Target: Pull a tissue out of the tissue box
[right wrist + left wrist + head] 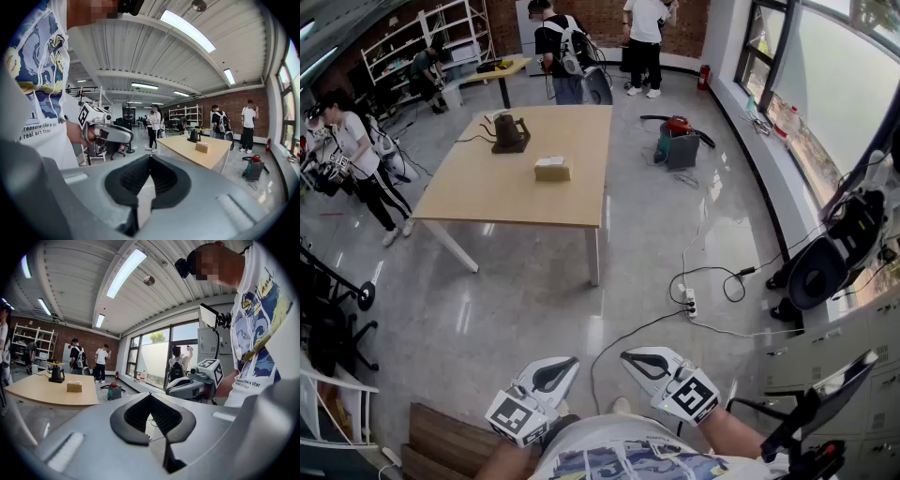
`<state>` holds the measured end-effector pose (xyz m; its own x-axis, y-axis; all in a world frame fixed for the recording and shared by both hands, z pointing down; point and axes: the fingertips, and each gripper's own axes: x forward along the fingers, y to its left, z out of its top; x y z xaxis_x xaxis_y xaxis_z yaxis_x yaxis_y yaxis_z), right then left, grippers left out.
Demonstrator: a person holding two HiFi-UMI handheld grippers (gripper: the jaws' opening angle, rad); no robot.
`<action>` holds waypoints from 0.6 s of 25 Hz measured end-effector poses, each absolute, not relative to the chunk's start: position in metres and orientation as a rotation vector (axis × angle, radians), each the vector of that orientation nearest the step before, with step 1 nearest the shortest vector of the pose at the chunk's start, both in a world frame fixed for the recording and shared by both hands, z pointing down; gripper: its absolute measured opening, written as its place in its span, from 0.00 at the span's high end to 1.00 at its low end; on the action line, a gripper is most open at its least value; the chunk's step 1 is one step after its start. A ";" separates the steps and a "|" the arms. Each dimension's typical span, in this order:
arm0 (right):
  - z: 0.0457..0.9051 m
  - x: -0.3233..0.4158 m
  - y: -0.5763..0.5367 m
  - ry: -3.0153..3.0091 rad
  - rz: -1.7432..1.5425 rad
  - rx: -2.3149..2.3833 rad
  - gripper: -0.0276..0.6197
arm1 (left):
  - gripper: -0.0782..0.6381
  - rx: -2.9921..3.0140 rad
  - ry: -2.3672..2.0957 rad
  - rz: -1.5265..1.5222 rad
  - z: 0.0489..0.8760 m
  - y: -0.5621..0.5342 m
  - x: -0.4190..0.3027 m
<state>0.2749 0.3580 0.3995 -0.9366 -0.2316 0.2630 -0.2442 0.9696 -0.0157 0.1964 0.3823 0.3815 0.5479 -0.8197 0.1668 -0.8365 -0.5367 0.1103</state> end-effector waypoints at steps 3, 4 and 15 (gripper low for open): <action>0.402 0.281 0.360 -2.868 0.057 0.347 0.95 | 0.88 2.595 -1.392 0.124 0.386 0.384 0.203; 0.402 0.284 0.360 -2.869 0.058 0.345 0.95 | 0.88 2.592 -1.390 0.121 0.386 0.384 0.205; 0.411 0.305 0.357 -2.858 -0.007 0.333 0.95 | 0.88 2.589 -1.414 0.153 0.382 0.381 0.223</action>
<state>0.3050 0.3567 0.4114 -0.9391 -0.2264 0.2585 -0.2250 0.9737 0.0352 0.2233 0.3810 0.3822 0.5403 -0.8222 0.1793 -0.8415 -0.5279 0.1147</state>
